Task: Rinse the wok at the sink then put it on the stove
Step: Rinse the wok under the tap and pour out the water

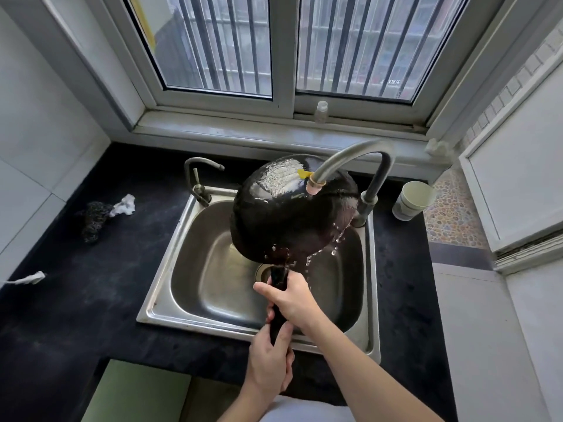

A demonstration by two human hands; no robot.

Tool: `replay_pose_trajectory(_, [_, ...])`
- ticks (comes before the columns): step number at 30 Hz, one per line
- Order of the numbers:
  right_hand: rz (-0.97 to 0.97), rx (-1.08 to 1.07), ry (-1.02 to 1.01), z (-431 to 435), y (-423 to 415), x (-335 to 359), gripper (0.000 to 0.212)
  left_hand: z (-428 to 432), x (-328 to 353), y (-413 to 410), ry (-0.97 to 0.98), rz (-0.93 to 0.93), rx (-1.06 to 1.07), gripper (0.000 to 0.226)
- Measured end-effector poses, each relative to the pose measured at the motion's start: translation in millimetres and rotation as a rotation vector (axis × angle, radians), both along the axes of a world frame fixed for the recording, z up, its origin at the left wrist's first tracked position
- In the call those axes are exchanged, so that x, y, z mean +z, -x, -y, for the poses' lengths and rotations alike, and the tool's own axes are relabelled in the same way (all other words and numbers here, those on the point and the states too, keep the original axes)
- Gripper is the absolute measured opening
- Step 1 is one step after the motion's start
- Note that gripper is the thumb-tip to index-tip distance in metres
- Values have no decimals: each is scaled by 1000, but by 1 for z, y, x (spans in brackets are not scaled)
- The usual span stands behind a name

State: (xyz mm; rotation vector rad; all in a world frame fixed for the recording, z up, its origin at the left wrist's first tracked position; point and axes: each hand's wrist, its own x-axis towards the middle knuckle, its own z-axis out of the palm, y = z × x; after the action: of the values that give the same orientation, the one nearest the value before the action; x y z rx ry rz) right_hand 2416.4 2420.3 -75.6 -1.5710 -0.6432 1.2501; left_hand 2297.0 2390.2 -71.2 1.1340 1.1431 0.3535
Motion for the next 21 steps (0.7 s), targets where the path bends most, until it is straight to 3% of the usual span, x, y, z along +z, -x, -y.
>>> replay_pose_trajectory(9, [171,65,44,2,-8,8,29,3,-4,-6,34,85,-24,28])
replay_pose_trajectory(21, [244,90,44,15,-27,8,24,11,-17,-23,89,153,-87,28])
